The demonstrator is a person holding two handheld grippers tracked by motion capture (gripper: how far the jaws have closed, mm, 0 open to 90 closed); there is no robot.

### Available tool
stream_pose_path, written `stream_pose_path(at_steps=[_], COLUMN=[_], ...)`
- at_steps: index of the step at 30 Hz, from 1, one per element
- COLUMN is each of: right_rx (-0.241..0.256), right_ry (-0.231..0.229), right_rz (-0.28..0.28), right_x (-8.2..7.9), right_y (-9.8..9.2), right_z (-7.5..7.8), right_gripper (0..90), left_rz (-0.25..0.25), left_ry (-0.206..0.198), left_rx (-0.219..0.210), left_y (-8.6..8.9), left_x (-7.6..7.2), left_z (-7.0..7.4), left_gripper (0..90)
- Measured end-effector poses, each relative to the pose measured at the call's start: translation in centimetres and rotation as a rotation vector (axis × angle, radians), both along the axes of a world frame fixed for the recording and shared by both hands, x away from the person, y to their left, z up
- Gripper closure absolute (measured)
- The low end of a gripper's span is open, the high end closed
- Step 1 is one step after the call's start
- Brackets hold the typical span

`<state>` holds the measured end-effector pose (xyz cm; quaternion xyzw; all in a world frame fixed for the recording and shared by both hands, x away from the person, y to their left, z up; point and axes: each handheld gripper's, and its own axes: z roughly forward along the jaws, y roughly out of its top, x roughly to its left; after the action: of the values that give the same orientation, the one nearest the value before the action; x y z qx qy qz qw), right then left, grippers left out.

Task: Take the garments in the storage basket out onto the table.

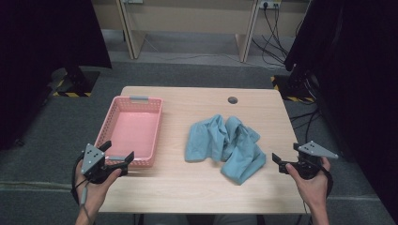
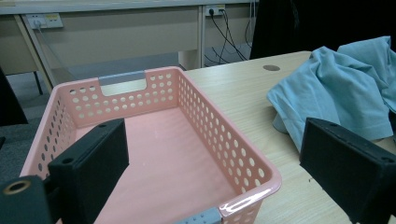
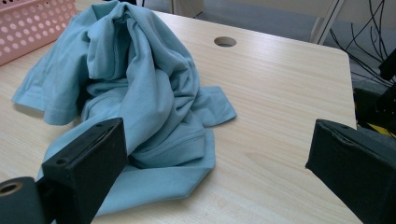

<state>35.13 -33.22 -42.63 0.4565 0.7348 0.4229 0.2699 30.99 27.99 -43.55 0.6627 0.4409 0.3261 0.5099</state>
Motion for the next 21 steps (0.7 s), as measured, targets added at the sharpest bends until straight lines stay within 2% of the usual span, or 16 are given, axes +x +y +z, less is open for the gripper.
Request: stream_pose_path(at_steps=[7, 21], right_rx=[0.008, 0.018], right_ry=[0.002, 0.000], right_rz=[-0.014, -0.047], right_x=[-0.3, -1.2], right_y=[-0.6, -1.9], right_z=[-0.2, -0.8], right_gripper=[4.7, 4.7], left_rz=[0.020, 0.054], left_ry=[0.014, 0.015], left_rx=[-0.007, -0.026], left_y=[0.8, 2.3], left_x=[-0.4, -1.5], left_z=[-0.7, -1.7], left_gripper=[6.8, 6.8])
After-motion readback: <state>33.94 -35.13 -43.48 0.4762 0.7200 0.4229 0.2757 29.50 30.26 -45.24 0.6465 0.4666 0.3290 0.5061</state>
